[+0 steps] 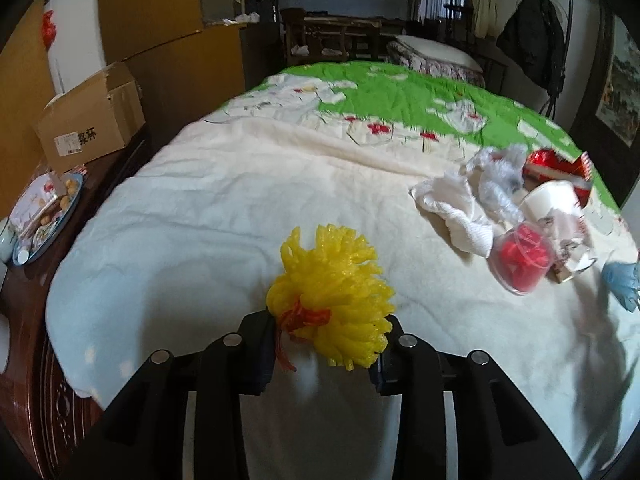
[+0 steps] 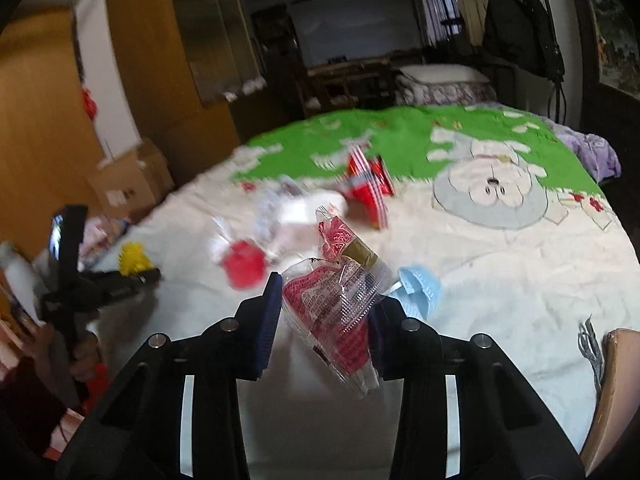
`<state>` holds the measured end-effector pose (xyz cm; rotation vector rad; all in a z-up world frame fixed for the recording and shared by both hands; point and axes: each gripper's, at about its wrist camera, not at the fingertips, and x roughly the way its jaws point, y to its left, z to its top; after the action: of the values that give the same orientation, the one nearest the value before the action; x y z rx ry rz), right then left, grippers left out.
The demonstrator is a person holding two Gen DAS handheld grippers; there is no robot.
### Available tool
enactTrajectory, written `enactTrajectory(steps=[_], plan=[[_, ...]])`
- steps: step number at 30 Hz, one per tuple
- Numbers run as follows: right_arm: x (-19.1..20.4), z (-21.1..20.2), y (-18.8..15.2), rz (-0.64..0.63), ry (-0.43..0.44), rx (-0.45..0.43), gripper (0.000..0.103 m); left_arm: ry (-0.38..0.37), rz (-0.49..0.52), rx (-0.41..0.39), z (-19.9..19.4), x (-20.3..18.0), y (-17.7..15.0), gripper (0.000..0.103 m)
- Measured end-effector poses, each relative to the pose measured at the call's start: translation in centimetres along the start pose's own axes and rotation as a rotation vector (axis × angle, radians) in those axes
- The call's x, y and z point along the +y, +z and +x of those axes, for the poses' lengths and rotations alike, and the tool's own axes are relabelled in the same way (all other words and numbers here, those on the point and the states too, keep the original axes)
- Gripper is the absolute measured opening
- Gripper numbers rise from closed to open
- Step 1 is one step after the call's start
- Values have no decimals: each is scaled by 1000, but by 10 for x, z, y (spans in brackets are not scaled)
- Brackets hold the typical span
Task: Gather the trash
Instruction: 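Lift the yellow net with left tool while right lifts the pink snack bag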
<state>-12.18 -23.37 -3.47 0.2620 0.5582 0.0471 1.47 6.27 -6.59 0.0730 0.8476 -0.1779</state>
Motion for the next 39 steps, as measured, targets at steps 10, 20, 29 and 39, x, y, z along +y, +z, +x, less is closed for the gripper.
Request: enactTrajectory(steps=[10,20,29,39], plan=[[-41,-11,-1,216,52,69,43,15,-45,-54,-48,25,-11,36],[-55,-10,-35,197,-11,208,61,0,-45,-59,-57,24,-15,36],[-54,-32,-34,110,-121,119,68,-22,-22,-47,-50,12,-12,36],[-70,-28,-38,162,-171,122,70,-24,-13,-45,-53,9,-13,36]])
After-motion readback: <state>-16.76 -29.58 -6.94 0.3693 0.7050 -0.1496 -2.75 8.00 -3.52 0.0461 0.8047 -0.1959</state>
